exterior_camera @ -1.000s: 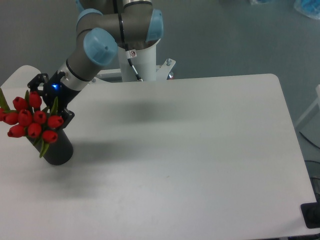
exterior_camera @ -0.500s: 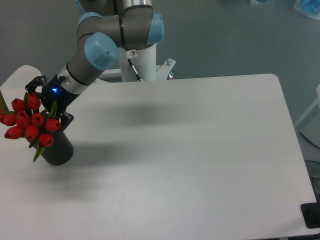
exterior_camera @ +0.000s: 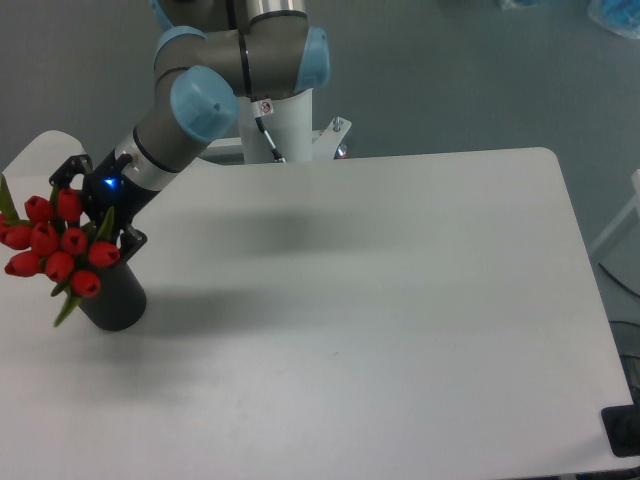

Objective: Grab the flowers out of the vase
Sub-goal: 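Close the gripper on the tulip stems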

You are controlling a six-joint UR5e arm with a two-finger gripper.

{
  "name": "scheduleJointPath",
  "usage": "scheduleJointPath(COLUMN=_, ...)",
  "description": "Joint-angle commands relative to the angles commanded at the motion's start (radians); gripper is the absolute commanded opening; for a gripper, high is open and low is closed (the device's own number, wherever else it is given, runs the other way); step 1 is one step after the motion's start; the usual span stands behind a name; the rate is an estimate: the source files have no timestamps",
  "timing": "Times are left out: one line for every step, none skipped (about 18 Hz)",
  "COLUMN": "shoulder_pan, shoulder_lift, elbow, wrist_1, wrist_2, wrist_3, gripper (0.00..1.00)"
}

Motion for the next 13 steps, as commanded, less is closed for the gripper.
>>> scheduleJointPath(shoulder_pan=0.002, shoulder_lift=0.0, elbow=-0.002, wrist_1=0.0, wrist_2=0.0, wrist_3=0.0, gripper=0.59)
scheduleJointPath(shoulder_pan=0.002, shoulder_lift=0.0, elbow=0.0, wrist_1=0.0, wrist_2=0.0, wrist_3=0.0, gripper=0.56)
scheduleJointPath(shoulder_pan=0.003, shoulder_lift=0.0, elbow=0.002, wrist_1=0.0, wrist_2=0.0, wrist_3=0.002, gripper=0.53)
scheduleJointPath(shoulder_pan=0.005, shoulder_lift=0.0, elbow=0.002, wrist_1=0.0, wrist_2=0.0, wrist_3=0.002, gripper=0.48)
scheduleJointPath(shoulder_pan=0.005, shoulder_lift=0.002, elbow=0.003, wrist_1=0.0, wrist_2=0.0, wrist_3=0.002, gripper=0.46)
scheduleJointPath(shoulder_pan=0.006, shoulder_lift=0.002, elbow=0.003, wrist_1=0.0, wrist_2=-0.002, wrist_3=0.003, gripper=0.46)
scheduleJointPath(shoulder_pan=0.009, shoulder_lift=0.002, elbow=0.005, wrist_1=0.0, wrist_2=-0.005, wrist_3=0.005, gripper=0.46)
scheduleJointPath(shoulder_pan=0.017, shoulder_lift=0.002, elbow=0.005, wrist_1=0.0, wrist_2=-0.011, wrist_3=0.005, gripper=0.46)
scheduleJointPath(shoulder_pan=0.02, shoulder_lift=0.003, elbow=0.006, wrist_1=0.0, wrist_2=-0.018, wrist_3=0.005, gripper=0.46)
scheduleJointPath(shoulder_pan=0.023, shoulder_lift=0.008, elbow=0.009, wrist_1=0.0, wrist_2=-0.028, wrist_3=0.002, gripper=0.46)
scheduleJointPath(shoulder_pan=0.026, shoulder_lift=0.012, elbow=0.012, wrist_1=0.0, wrist_2=-0.031, wrist_3=-0.003, gripper=0.46)
scheduleJointPath(shoulder_pan=0.029, shoulder_lift=0.015, elbow=0.012, wrist_1=0.0, wrist_2=-0.031, wrist_3=-0.005, gripper=0.46)
scheduleJointPath(shoulder_pan=0.031, shoulder_lift=0.018, elbow=0.014, wrist_1=0.0, wrist_2=-0.032, wrist_3=-0.005, gripper=0.46)
